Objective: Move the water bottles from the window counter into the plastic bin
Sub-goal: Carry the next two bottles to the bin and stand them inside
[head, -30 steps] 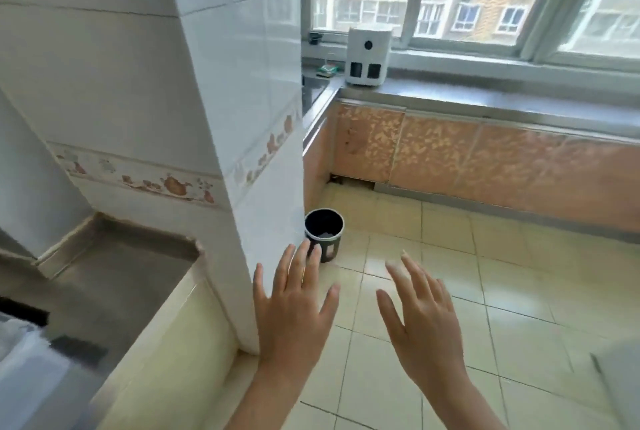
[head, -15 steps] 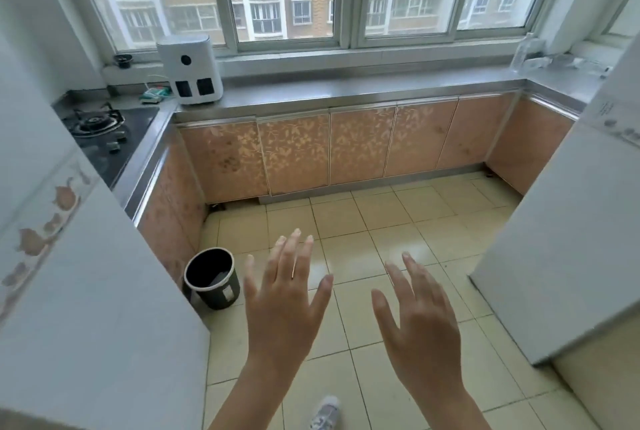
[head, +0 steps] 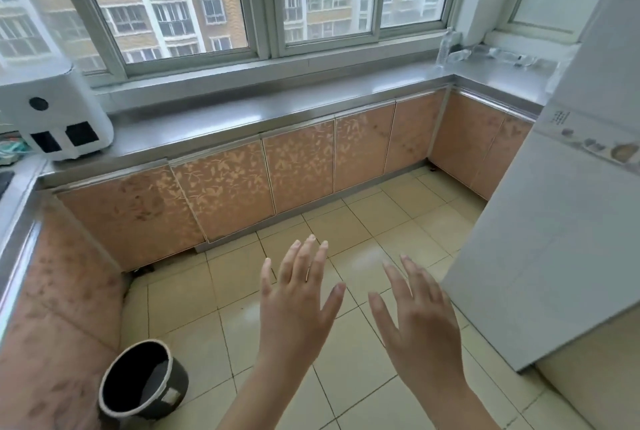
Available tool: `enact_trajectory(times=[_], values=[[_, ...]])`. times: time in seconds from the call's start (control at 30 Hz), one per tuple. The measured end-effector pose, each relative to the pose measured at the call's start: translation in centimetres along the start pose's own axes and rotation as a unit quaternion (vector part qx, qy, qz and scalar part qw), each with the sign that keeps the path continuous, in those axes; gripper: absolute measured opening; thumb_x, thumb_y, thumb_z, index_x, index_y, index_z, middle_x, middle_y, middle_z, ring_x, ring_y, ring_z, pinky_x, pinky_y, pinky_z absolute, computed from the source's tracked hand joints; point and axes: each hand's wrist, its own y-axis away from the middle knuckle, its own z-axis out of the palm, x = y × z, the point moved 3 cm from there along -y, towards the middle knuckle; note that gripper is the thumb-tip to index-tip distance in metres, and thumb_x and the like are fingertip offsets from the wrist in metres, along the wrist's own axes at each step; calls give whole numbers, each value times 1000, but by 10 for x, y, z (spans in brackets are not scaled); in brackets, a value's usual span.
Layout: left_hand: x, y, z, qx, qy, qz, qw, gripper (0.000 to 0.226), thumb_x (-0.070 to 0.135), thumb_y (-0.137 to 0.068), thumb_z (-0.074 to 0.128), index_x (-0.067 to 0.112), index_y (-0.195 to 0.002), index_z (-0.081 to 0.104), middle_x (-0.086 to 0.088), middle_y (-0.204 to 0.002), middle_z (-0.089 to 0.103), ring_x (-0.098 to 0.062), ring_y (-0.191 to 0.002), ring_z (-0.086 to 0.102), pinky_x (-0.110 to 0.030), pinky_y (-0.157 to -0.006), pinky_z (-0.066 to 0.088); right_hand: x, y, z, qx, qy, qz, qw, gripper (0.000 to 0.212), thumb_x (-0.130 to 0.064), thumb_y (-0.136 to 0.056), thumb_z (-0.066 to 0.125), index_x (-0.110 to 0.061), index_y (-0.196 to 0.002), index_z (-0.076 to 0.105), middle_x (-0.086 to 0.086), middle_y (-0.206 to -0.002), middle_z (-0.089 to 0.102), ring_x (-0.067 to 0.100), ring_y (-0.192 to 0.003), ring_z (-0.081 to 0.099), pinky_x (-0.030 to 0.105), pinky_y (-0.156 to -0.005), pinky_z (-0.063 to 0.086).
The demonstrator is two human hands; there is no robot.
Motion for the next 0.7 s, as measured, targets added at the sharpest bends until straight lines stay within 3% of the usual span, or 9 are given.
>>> enact_trajectory(times=[0.17,0.33,0.47,0.7], values=[[8,-85,53,-17,20,28,999,60,56,-93,39,25,-143,46,4,-149,47,-18,-137,39,-47,-111,24,40,-78,27,6,8,39,999,54,-50,-91,37,-20,-130,57,6,-139,53,25,-126,49,46,-101,43],[25,-183,110,-18,14,31,999,60,57,-93,38,25,-143,46,4,-149,47,-19,-137,41,-47,-111,24,90,-176,60,8,6,38,999,52,-48,-91,38,-20,-131,56,5,-139,53,23,-126,47,44,-101,41],[40,-261,147,-18,10,24,999,61,58,-92,38,24,-141,50,3,-147,50,-24,-136,42,-49,-110,33,126,-259,80,-3,0,31,1000,53,-50,-92,34,-21,-130,57,5,-140,52,24,-126,48,46,-101,43],[59,-383,205,-4,13,26,1000,61,57,-90,41,24,-141,51,3,-147,50,-22,-136,38,-45,-108,26,177,-387,106,5,5,16,1000,53,-50,-92,35,-20,-131,56,6,-141,51,24,-128,47,48,-101,43]])
